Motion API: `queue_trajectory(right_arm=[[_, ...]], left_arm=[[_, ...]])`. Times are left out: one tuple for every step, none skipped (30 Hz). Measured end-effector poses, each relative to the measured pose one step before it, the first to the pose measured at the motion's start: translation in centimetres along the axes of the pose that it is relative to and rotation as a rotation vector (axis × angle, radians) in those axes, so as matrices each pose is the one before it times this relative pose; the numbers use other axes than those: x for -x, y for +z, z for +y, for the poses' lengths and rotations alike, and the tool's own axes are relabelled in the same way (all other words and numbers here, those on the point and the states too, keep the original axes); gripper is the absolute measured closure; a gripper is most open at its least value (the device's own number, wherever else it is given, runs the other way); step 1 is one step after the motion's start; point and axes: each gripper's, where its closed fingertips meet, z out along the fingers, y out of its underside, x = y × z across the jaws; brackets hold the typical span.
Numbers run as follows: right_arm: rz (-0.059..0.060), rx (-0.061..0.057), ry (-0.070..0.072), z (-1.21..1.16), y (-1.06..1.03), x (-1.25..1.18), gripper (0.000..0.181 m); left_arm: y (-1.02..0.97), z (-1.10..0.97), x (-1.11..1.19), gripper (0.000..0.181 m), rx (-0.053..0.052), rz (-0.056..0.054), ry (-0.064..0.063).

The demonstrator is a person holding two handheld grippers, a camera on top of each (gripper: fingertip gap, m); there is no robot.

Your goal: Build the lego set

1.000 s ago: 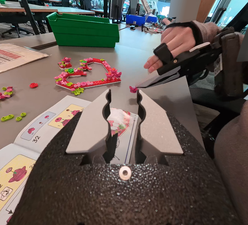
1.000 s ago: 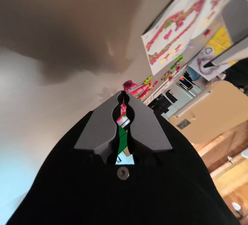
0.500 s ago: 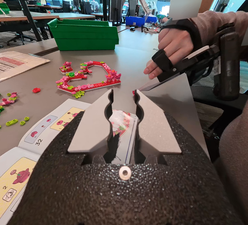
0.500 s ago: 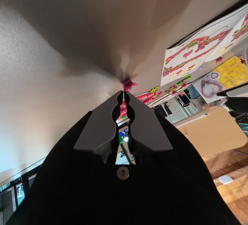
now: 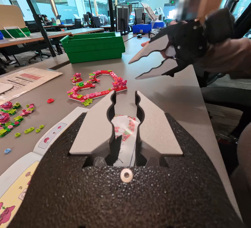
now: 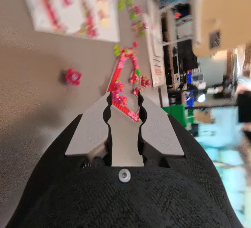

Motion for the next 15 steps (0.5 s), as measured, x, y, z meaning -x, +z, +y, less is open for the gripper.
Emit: queue_trajectory(right_arm=[[0.0695, -0.0721, 0.1939, -0.008, 0.005, -1.2, 0.144], [0.0796, -0.088, 0.1816, -0.155, -0.119, -1.38, 0.145], [0.0762, -0.0917, 0.1682, -0.223, -0.246, -1.406, 0.145], [0.0791, -0.0896, 0.1556, -0.268, -0.361, -1.513, 0.146], [0.0805, -0.0884, 0.1364, -0.348, -0.448, -1.585, 0.15], [0.0704, -0.0823, 0.1078, -0.396, -0.49, -1.437, 0.154], [0.0543, -0.064, 0.0661, -0.318, -0.44, -1.193, 0.155], [0.0437, -0.0303, 0.0176, -0.211, -0.307, -0.996, 0.156], [0.0316, -0.0027, -0.0247, -0.136, -0.153, -0.69, 0.156], [0.0167, 0.0028, -0.0473, -0.087, -0.118, -0.335, 0.157], [0.0072, -0.0004, -0.0455, 0.028, -0.141, -0.048, 0.16], [-0.002, 0.002, -0.0225, 0.123, -0.093, 0.147, 0.161], [-0.0084, 0.0063, -0.0006, 0.111, -0.003, 0.235, 0.161], [-0.0075, 0.002, -0.0022, -0.007, -0.001, 0.226, 0.161], [-0.0118, -0.0045, -0.0164, -0.099, -0.053, 0.306, 0.161]], left_arm=[[-0.04, -0.09, -0.002, 0.157, -0.0063, -0.0073, 0.0158], [-0.015, -0.035, -0.039, 0.157, -0.004, -0.005, 0.0159], [0.016, 0.024, -0.081, 0.158, -0.0008, -0.0022, 0.0125], [0.051, 0.078, -0.103, 0.158, 0.0011, 0.0, 0.0092], [0.053, 0.101, -0.14, 0.158, 0.0023, 0.0024, 0.0094], [0.041, 0.089, -0.107, 0.158, 0.0037, 0.0011, 0.0111], [0.036, 0.057, -0.052, 0.158, 0.0029, -0.0021, 0.0117], [-0.004, -0.024, -0.046, 0.158, -0.0004, -0.0015, 0.0115], [-0.046, -0.127, 0.002, 0.158, -0.0033, -0.0027, 0.0116], [-0.122, -0.251, 0.253, 0.158, -0.006, -0.0137, 0.0152], [-0.222, -0.358, 0.64, 0.158, -0.003, -0.0289, 0.0197], [-0.319, -0.399, 1.11, 0.158, 0.0047, -0.0447, 0.0258], [-0.397, -0.348, 1.686, 0.158, 0.016, -0.0623, 0.023], [-0.386, -0.212, 2.089, 0.159, 0.0321, -0.0654, 0.0119], [-0.325, 0.037, 2.383, 0.157, 0.0496, -0.0642, -0.0092]])
